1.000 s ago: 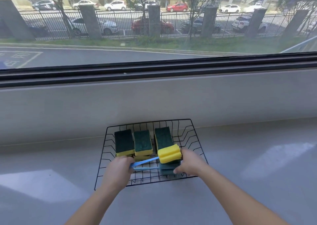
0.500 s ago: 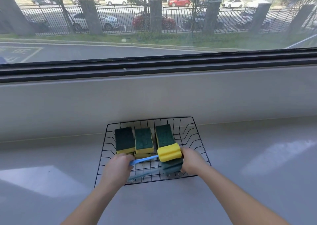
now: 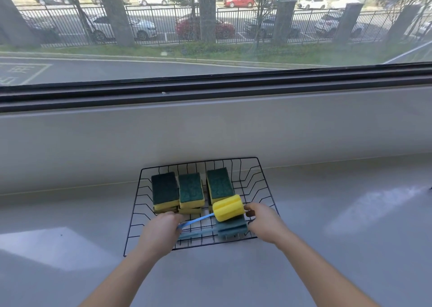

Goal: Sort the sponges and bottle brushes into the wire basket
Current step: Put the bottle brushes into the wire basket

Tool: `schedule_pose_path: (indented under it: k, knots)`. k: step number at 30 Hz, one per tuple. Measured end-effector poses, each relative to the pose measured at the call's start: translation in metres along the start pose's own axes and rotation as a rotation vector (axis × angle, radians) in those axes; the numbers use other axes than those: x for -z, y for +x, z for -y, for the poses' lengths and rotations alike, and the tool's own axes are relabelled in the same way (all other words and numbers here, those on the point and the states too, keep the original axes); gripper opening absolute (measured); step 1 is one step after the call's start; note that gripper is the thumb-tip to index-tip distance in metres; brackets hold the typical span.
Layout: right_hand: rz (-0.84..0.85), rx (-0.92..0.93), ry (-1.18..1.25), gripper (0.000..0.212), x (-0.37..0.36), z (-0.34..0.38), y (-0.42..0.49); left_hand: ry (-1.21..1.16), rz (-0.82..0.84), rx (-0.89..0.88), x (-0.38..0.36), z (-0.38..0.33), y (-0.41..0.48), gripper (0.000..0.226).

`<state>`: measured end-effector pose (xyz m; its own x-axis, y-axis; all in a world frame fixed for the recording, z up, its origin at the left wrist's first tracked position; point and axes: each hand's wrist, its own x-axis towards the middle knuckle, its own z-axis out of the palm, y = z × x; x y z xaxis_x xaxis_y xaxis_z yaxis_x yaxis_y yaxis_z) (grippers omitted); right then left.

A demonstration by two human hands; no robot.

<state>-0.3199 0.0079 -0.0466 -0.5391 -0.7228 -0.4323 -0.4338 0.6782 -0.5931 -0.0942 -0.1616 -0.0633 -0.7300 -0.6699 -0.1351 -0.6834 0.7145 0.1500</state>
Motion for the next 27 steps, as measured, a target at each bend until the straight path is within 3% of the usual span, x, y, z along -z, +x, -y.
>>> schedule_pose_path:
  k: [9, 17, 22, 27]
  knots:
    - [-0.059, 0.079, 0.137, 0.067, -0.003, 0.007, -0.004, -0.155, -0.036, 0.022, -0.003, -0.01, 0.007, 0.035]
    - [-0.196, 0.063, 0.169, 0.043, -0.004, 0.01, -0.007, -0.151, -0.151, 0.047, 0.0, -0.014, -0.014, 0.034]
    - [-0.32, 0.161, 0.059, 0.035, -0.002, 0.024, -0.024, -0.124, -0.21, 0.061, 0.012, -0.013, -0.032, 0.038]
    - [-0.321, 0.242, -0.036, 0.038, -0.005, 0.035, -0.048, -0.125, -0.247, 0.12, 0.028, -0.008, -0.059, 0.036]
